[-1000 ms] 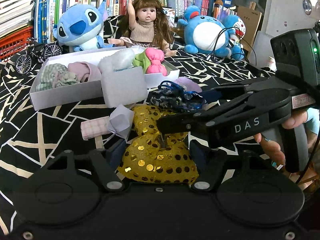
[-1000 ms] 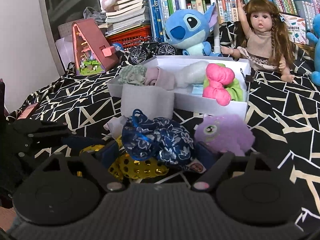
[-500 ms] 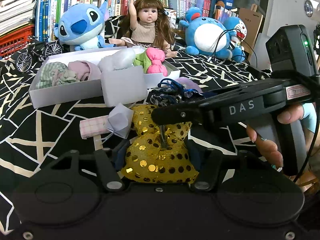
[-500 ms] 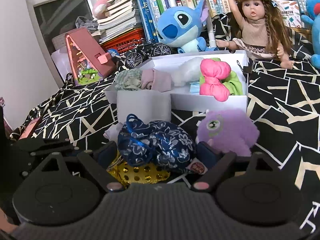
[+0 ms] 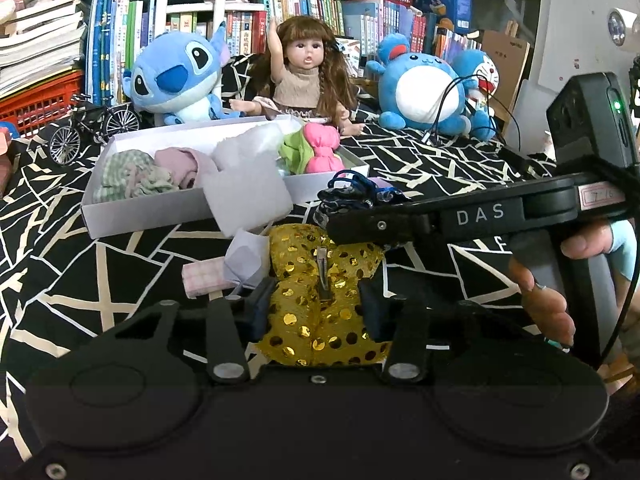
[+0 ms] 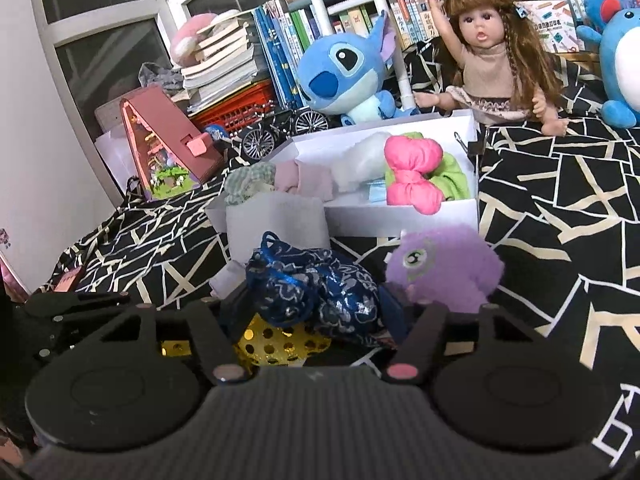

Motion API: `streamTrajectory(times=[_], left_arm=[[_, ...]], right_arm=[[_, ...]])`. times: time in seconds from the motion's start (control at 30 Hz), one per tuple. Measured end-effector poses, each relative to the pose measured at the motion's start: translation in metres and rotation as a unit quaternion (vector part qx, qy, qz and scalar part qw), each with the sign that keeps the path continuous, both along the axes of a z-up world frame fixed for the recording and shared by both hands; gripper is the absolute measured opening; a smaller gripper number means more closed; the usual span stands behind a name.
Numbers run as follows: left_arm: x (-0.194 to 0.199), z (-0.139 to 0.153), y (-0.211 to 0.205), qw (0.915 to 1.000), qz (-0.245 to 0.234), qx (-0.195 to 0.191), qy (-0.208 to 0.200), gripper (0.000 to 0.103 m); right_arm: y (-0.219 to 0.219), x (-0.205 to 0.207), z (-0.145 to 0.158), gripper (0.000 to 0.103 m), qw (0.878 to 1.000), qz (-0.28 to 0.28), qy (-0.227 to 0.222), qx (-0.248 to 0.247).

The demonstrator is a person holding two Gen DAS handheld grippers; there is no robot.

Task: Organize soft objects
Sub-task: 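Grasp the gold sequin bow with the left tool while the right tool grasps the blue floral pouch, then carry the gold bow over the box with the left tool while the right tool carries the blue pouch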

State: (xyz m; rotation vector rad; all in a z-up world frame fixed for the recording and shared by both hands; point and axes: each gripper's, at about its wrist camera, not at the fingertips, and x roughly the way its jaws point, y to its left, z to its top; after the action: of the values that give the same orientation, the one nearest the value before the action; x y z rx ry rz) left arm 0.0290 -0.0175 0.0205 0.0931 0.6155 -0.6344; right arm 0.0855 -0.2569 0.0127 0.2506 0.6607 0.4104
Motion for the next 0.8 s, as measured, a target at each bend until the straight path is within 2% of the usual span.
streamTrajectory(times=[0.8], left_arm=[[-0.001, 0.030, 0.011, 0.9990, 0.011, -0.036, -0.025, 0.042]], right_arm=[[-0.012, -0.011, 0.029, 0.063, 0.999, -0.023, -0.044, 0.011]])
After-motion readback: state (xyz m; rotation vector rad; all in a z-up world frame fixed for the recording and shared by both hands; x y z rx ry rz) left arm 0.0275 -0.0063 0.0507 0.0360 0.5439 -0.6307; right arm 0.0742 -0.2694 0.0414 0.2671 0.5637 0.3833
